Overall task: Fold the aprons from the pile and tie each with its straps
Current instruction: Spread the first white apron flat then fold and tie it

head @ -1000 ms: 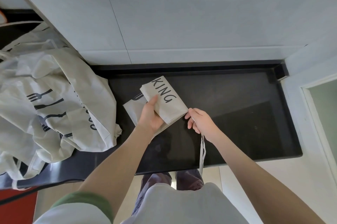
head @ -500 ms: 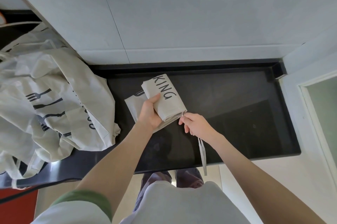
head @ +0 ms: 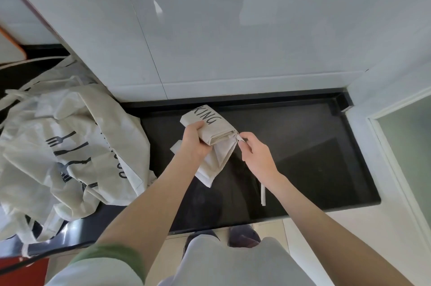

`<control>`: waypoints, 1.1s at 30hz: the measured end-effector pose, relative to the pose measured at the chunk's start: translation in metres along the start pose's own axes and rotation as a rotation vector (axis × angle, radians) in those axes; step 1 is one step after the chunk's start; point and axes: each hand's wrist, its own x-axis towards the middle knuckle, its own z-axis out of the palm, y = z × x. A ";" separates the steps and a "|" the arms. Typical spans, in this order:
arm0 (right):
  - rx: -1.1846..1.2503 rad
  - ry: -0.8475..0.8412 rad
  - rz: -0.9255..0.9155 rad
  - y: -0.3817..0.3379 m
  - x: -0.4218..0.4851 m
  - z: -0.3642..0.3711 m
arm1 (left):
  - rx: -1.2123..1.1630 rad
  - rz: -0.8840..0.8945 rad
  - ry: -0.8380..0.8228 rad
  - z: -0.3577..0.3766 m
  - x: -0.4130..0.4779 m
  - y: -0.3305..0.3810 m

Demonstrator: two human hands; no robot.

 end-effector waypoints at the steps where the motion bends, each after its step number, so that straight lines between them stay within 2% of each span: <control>1: -0.011 0.017 -0.015 -0.003 0.000 -0.002 | -0.006 0.001 -0.010 0.002 -0.003 0.002; 4: -0.015 0.036 -0.060 -0.006 -0.001 -0.007 | -0.042 0.009 -0.026 0.003 -0.006 0.006; 11: -0.212 -0.135 -0.017 -0.014 0.004 -0.008 | -0.019 0.025 -0.074 0.005 -0.013 0.007; 13: -0.220 -0.121 0.001 -0.010 0.004 -0.007 | -0.031 0.016 -0.078 0.005 -0.013 0.005; 17: -0.250 0.012 -0.031 0.005 0.004 -0.008 | -0.044 -0.028 -0.074 0.004 -0.008 -0.003; 19: -0.240 0.017 0.016 0.014 0.004 -0.010 | -0.016 -0.042 -0.090 0.004 -0.006 -0.011; 23: -0.112 -0.030 0.251 0.036 0.008 -0.013 | -0.013 -0.117 -0.113 0.007 0.008 -0.035; 26: -0.009 -0.070 0.362 0.049 0.016 -0.016 | 0.046 -0.140 -0.152 0.009 0.022 -0.055; 29: 0.050 -0.147 0.365 0.058 0.022 -0.022 | 0.153 -0.148 -0.150 0.009 0.032 -0.067; 33: -0.038 -0.140 0.337 0.071 0.028 -0.031 | 0.248 -0.148 -0.182 0.007 0.039 -0.069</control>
